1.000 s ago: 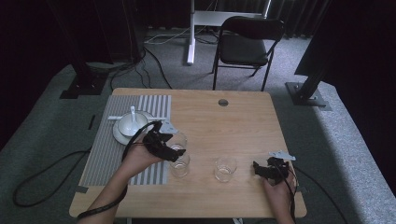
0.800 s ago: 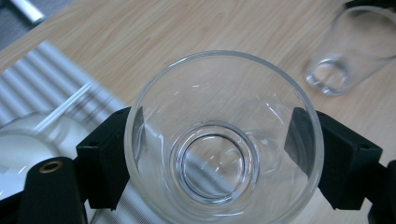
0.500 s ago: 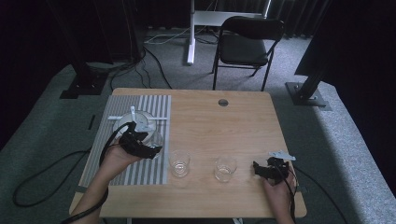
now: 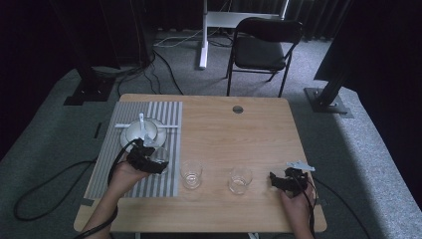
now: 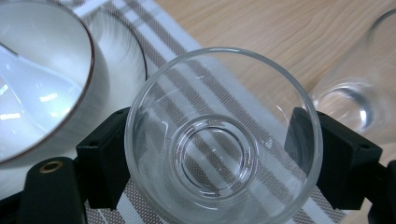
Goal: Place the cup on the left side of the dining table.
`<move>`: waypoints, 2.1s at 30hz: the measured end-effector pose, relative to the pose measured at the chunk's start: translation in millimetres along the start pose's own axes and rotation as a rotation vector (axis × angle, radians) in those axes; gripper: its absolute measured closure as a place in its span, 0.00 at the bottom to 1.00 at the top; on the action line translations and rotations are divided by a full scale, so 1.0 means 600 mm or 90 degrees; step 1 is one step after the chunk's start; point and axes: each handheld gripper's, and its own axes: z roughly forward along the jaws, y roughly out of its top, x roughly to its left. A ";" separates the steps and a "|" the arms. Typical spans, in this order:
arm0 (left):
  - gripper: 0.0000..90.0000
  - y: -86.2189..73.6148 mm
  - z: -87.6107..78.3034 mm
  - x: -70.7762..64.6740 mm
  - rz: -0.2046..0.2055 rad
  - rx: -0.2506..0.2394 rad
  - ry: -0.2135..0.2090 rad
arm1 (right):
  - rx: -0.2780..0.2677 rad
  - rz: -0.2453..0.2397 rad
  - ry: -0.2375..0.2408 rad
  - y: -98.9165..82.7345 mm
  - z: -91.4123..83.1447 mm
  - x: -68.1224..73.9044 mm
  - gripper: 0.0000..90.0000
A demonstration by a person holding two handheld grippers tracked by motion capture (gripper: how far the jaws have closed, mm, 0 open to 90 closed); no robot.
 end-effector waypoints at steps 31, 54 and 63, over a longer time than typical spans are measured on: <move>0.00 -0.053 0.021 0.002 -0.035 -0.051 -0.010 | 0.001 0.001 0.000 0.000 0.000 0.000 0.13; 0.00 -0.138 0.019 0.010 -0.075 -0.065 0.040 | 0.001 0.001 0.000 0.000 0.000 0.000 0.13; 0.00 -0.176 0.009 0.021 -0.096 -0.074 0.048 | 0.000 0.001 0.000 0.000 0.000 0.000 0.13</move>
